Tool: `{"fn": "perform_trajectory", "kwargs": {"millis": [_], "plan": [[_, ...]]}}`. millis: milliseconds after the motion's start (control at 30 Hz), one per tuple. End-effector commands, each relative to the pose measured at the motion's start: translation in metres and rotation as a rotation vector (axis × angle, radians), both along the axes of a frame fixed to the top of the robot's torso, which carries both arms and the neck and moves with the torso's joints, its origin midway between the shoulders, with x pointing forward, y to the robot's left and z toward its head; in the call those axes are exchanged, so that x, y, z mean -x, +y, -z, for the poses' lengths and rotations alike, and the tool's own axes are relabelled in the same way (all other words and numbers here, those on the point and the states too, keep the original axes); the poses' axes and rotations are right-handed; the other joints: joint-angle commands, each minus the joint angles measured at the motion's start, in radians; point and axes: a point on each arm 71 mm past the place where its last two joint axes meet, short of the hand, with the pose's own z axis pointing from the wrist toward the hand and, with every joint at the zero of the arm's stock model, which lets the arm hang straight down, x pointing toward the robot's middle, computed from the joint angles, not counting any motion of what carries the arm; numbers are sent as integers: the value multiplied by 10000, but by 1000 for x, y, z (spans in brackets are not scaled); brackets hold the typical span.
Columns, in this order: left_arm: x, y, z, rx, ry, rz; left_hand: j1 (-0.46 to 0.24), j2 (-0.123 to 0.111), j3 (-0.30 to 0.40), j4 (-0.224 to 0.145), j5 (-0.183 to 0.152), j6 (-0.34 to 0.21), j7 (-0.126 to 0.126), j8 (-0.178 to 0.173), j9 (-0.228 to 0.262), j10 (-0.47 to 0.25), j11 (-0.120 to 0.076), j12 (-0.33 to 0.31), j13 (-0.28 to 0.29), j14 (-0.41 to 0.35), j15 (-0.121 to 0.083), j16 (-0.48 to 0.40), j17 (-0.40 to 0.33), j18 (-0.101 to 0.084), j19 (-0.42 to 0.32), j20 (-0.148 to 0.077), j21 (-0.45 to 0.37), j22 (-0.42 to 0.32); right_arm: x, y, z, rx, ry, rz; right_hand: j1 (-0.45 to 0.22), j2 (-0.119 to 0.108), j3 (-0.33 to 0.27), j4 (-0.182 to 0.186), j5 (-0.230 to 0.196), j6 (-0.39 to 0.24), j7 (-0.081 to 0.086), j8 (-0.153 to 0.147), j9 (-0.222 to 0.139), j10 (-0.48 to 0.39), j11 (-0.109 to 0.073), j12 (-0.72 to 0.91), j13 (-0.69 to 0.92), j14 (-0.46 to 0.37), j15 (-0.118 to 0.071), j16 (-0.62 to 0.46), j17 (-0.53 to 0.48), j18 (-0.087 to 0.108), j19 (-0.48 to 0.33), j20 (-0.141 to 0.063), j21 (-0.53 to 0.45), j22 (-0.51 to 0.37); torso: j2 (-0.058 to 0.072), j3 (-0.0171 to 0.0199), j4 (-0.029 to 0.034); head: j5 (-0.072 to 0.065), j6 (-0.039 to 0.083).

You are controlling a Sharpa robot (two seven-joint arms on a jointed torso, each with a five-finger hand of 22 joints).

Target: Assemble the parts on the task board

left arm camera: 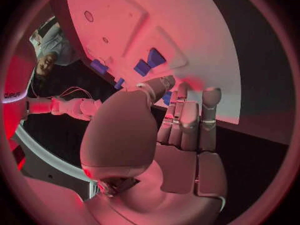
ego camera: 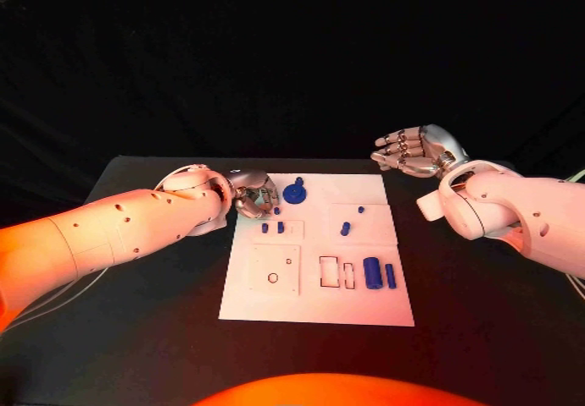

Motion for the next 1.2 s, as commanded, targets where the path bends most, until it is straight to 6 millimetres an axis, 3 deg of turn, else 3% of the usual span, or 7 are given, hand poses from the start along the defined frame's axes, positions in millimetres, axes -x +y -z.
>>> {"fn": "perform_trajectory", "kwargs": {"millis": [33, 267, 433, 500, 600, 867, 1200], "plan": [[0, 4, -1, 21, -64, -101, -122, -5, 203, 16, -5, -307, 74, -256, -136, -137, 46, -175, 78, -138, 31, 3, -121, 105, -149, -1, -169, -111, 1, 3, 4, 1040, 107, -588, 494, -195, 383, -386, 89, 331, 234, -99, -72, 116, -133, -179, -91, 617, -139, 147, -33, 155, 428, -235, 259, -37, -11, -2, 1, -33, 49], [-3, 27, -9, 892, -311, -904, -21, 43, 270, -25, 25, -335, 138, -297, -170, -332, 118, -303, 69, -200, 81, -11, -214, 114, -177, 34, -198, -156, 4, 11, 11, 4058, -239, -1786, 720, -606, 1486, -877, 70, 1167, -159, 22, -73, 1132, -600, -84, -81, 2815, -956, 1301, 680, 117, 2408, -1181, 1562, 478, -12, 11, -7, -202, 195], [-7, 54, -24, 4101, 230, -2511, 148, 160, 655, -168, 59, 265, 335, 88, -92, -487, 273, -278, 104, -1083, 180, -593, -1766, 318, -978, 107, -695, -959, 8, 19, 19, 6472, -905, -2315, 239, -937, 2467, -1440, 73, 1859, -387, -122, -163, 2165, -927, -656, -57, 3904, -1370, 3185, 2345, -19, 2905, -1853, 3804, 2078, -11, 13, -13, -455, 318], [-5, 63, -28, 5675, 659, -3000, 180, 182, 810, -269, 62, 320, 445, 211, -92, -595, 351, -189, 135, -2104, 234, -1331, -3237, 387, -1488, 145, -958, -1245, 9, 23, 22, 7198, -1113, -2434, 46, -1045, 2802, -1604, 72, 1985, -443, -169, -144, 2381, -987, -822, -30, 4076, -1490, 4068, 3034, 8, 2884, -1905, 4546, 2663, 0, 9, -22, -528, 361], [-1, 70, -33, 7675, 1336, -3385, 71, 264, 642, -280, 4, 211, 426, 285, -113, -517, 307, 175, 291, -2707, 220, -1869, -4106, 394, -1745, 155, -1111, -1309, 11, 27, 28, 8022, -1296, -2556, -312, -1166, 3312, -1719, 62, 2062, -453, -217, -63, 2511, -1035, -1046, 6, 4145, -1528, 5389, 3994, 60, 2867, -1877, 5404, 3374, 13, 12, -26, -609, 390], [11, 67, -42, 10330, 2520, -3207, -67, 413, 199, -217, -15, 64, 452, 431, -129, -840, 341, 487, 419, -2956, 259, -2293, -4428, 389, -1938, 197, -1511, -1562, 14, 36, 41, 9056, -1590, -2609, -843, -1415, 3823, -1736, 45, 1989, -437, -220, 173, 2201, -963, -1333, 5, 4737, -1431, 9658, 7586, -257, 3729, -1784, 8115, 6299, 23, -14, 4, -760, 443], [19, 61, -46, 11203, 2933, -2925, -74, 435, 76, -212, -11, 57, 447, 487, -127, -895, 342, 563, 444, -2989, 265, -2348, -4480, 388, -1947, 205, -1608, -1630, 16, 52, 51, 9152, -1811, -2796, -977, -1446, 4009, -1750, 39, 1879, -394, -223, 329, 2104, -920, -1308, 6, 4877, -1366, 11166, 8870, -523, 4207, -1738, 9718, 8166, 19, -14, 22, -764, 382]]}}
